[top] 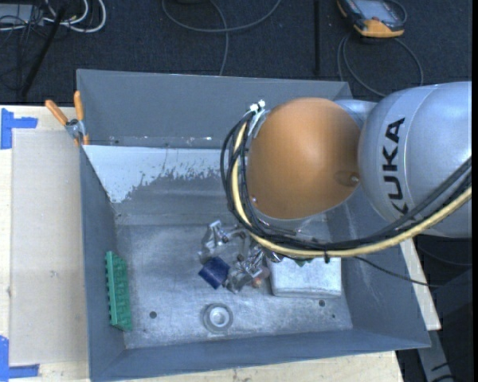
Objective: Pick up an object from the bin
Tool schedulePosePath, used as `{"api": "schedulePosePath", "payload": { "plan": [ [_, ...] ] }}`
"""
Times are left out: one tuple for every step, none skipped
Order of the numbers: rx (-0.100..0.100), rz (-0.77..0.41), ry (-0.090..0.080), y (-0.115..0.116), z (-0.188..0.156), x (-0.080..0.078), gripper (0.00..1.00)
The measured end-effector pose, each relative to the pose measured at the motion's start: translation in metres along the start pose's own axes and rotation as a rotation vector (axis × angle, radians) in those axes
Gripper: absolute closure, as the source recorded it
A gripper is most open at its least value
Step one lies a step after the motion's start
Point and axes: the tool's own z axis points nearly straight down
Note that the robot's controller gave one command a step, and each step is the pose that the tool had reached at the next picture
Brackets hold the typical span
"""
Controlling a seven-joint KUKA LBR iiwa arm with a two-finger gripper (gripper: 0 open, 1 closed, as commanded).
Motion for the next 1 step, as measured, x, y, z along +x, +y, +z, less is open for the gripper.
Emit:
{"api": "schedulePosePath", "payload": {
  "plan": [
    [0.002, -0.234, 0.002, -0.0668, -0.0895, 0.0355, 1.0]
  ]
}}
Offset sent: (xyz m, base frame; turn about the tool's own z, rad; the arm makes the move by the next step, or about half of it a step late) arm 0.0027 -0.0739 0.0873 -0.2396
